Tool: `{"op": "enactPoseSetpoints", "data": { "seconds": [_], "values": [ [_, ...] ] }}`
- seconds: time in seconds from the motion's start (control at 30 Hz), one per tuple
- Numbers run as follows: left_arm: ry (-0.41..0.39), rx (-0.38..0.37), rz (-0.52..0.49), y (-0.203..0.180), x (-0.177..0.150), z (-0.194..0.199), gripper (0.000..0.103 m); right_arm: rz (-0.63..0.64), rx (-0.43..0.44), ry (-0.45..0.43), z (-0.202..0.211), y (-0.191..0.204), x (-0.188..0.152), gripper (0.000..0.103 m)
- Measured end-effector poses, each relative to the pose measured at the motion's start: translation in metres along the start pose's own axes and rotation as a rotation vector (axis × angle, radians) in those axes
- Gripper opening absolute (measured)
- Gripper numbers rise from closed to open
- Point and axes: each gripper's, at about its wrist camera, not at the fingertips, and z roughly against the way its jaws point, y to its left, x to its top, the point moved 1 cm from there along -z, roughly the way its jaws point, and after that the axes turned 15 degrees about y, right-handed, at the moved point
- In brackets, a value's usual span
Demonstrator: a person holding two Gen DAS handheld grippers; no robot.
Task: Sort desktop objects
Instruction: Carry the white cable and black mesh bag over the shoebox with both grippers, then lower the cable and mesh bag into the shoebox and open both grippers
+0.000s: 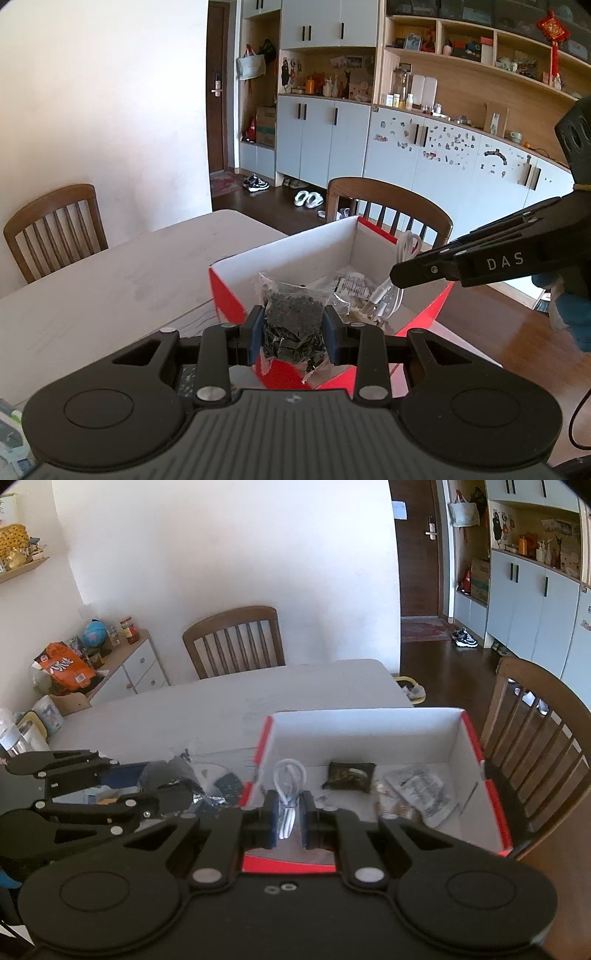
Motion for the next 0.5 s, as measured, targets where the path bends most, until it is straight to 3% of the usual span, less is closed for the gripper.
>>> {"op": "enactPoseSetpoints", "data": {
  "seconds": [0.5],
  "values": [
    [0.079,0.026,-0.032,-0.031,0.039,-0.071,0.032,-0.007,-0.075,0.087,-0.020,-0.072,0.001,0.010]
  ]
}}
